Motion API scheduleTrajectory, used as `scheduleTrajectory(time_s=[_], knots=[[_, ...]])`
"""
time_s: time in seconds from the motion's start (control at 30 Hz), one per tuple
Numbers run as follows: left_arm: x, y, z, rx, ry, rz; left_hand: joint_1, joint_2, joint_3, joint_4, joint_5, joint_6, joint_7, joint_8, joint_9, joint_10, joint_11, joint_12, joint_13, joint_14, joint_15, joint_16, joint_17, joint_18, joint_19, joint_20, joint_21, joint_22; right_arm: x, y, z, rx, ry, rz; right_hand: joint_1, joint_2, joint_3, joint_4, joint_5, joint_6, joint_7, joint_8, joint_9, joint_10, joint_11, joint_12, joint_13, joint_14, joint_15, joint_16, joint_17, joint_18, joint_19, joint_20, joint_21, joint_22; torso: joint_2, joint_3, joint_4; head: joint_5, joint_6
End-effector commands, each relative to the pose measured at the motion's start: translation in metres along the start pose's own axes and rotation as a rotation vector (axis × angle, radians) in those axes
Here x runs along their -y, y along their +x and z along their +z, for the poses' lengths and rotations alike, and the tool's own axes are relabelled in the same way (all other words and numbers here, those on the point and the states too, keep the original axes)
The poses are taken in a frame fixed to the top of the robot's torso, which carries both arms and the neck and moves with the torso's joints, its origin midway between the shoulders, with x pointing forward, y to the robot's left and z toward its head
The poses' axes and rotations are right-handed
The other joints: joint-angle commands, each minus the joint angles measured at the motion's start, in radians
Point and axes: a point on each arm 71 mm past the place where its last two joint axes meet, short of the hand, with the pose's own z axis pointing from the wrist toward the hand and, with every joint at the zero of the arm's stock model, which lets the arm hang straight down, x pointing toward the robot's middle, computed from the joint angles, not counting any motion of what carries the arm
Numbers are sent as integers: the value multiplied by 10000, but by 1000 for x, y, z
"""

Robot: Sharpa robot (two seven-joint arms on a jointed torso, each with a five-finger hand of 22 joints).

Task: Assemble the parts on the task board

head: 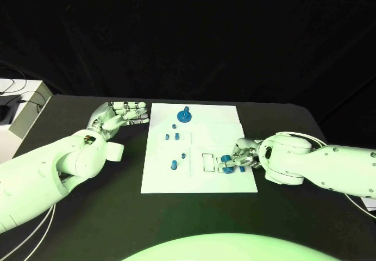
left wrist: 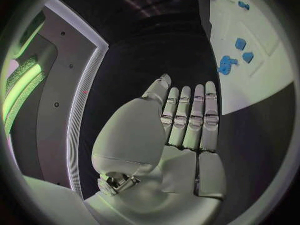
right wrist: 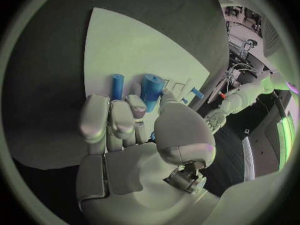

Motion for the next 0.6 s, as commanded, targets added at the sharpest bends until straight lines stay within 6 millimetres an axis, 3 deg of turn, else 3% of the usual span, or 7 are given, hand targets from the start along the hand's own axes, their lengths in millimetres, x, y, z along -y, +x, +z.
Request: scheduleTrajectory(time_s=[0.03,0.27,0.4,0.6], knots=[[1,2,0,-161,66,-112,-66,-51,-8,73,19,-37,26,-24,-15,-15,46,-19,-14,-24,-20,-18,-5,154,6,14,18,-11,2,5,3,-170,74,-277,-120,-35,-16,52,-104,14,31,-76,13,-63,44,-70,-13,-11,4,0,1,-173,725,-55,-56,1334,-3,1,2,0,-13],[1,2,0,-147,55,-118,-66,-51,-8,73,19,-37,26,-24,-15,-15,46,-19,-14,-24,-20,-18,-5,154,6,14,18,-11,2,8,7,-178,93,-308,16,-127,71,-58,-211,57,46,-201,4,-92,57,-100,-8,-13,16,-38,13,-169,725,-40,-109,1337,-5,-2,-1,20,-18],[1,1,0,-136,50,-115,-57,-42,-17,102,24,-45,31,-23,-15,-27,52,-18,-14,-28,-18,-19,-5,158,3,18,16,-12,1,8,7,-38,33,-191,53,46,62,-387,-153,70,47,-244,46,-88,52,-118,-18,-5,16,-52,46,-175,728,-47,-100,1347,0,-1,-1,19,-29],[1,1,0,-137,42,-117,-57,-42,-17,102,24,-45,31,-23,-15,-27,52,-18,-14,-28,-18,-19,-5,158,3,18,16,-12,0,7,2,338,-103,432,513,474,204,-1082,509,98,19,-226,109,-55,38,-121,-28,0,-4,-60,60,-189,729,-63,-47,1359,-2,-2,1,33,-41]])
